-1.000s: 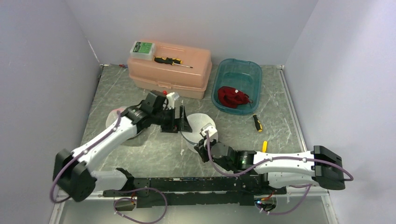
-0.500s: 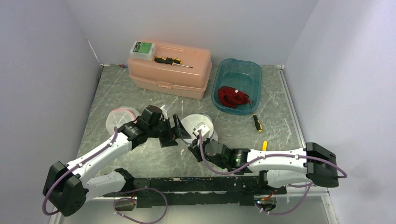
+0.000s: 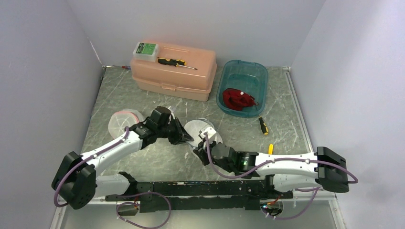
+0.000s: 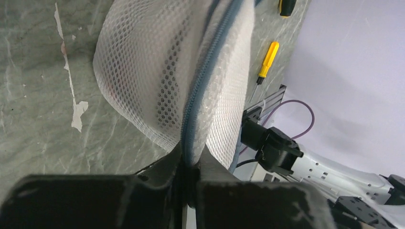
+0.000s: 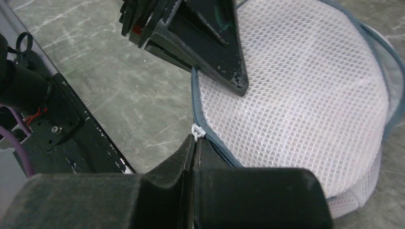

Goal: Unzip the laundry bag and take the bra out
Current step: Unzip the laundry bag at the center of the board.

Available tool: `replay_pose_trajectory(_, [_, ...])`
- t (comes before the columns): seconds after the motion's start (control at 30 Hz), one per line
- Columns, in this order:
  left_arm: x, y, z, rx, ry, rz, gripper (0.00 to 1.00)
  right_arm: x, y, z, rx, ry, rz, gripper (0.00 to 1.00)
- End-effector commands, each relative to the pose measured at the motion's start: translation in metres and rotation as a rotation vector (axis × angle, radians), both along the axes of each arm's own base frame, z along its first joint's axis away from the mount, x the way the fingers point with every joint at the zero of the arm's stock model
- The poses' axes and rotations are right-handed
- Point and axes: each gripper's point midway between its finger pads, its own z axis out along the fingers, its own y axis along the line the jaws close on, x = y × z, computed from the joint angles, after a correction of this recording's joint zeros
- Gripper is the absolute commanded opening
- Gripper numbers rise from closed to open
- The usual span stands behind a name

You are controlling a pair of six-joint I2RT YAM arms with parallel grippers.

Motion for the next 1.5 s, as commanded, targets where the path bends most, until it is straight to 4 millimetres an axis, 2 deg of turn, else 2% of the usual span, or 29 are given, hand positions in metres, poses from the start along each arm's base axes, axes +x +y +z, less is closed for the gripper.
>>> replay_pose_trajectory(0.0, [0.010,-0.002,0.009,0.011,-0.060,-0.003,0.03,0.010,-0.012,0.022,0.045,-0.020,-0.082,0.00])
replay_pose_trajectory(0.27, [0.014,-0.003,0.005,0.024,-0.067,-0.041,0.03,0.014,-0.057,0.006,-0.009,0.000,-0.207,0.00])
replay_pose_trajectory(0.33, [0.015,-0.002,0.008,0.023,-0.082,-0.052,0.03,0.016,-0.071,0.001,-0.024,0.009,-0.250,0.00])
replay_pose_trajectory(0.47, [0.016,-0.004,0.015,0.014,-0.119,-0.096,0.03,0.021,-0.091,0.001,-0.014,0.005,-0.316,0.00])
replay_pose_trajectory(0.53, [0.017,-0.010,0.025,-0.016,-0.158,-0.155,0.03,0.019,-0.092,0.007,-0.003,-0.011,-0.289,0.00])
replay_pose_trajectory(0.7, [0.021,-0.028,0.062,-0.075,-0.280,-0.406,0.03,-0.002,-0.067,0.046,0.112,-0.058,-0.083,0.00])
replay_pose_trajectory(0.73, [0.023,-0.032,0.075,-0.079,-0.317,-0.461,0.03,-0.006,-0.061,0.051,0.122,-0.059,-0.047,0.00])
replay_pose_trajectory(0.77, [0.024,-0.034,0.078,-0.073,-0.332,-0.503,0.04,-0.010,-0.056,0.056,0.126,-0.059,-0.017,0.00])
replay_pose_trajectory(0.83, [0.026,-0.035,0.072,-0.047,-0.334,-0.557,0.12,-0.015,-0.044,0.060,0.130,-0.048,0.018,0.00])
replay_pose_trajectory(0.87, [0.028,-0.036,0.064,-0.034,-0.323,-0.573,0.21,-0.016,-0.039,0.059,0.131,-0.042,0.028,0.00])
replay_pose_trajectory(0.97, [0.030,-0.034,0.038,-0.002,-0.260,-0.557,0.62,-0.012,-0.030,0.047,0.126,-0.015,-0.003,0.00])
replay_pose_trajectory(1.07, [0.026,-0.023,0.030,0.037,-0.234,-0.479,0.86,-0.004,-0.026,0.037,0.122,0.002,-0.061,0.00])
replay_pose_trajectory(1.17, [0.020,0.001,0.028,0.124,-0.212,-0.378,0.94,0.001,-0.023,0.031,0.120,0.014,-0.098,0.00])
replay_pose_trajectory(1.33, [-0.001,0.045,0.035,0.273,-0.215,-0.286,0.94,0.005,-0.013,0.031,0.101,0.004,-0.100,0.00])
replay_pose_trajectory(1.47, [-0.017,0.061,0.044,0.284,-0.207,-0.235,0.94,0.007,-0.004,0.032,0.086,-0.007,-0.089,0.00])
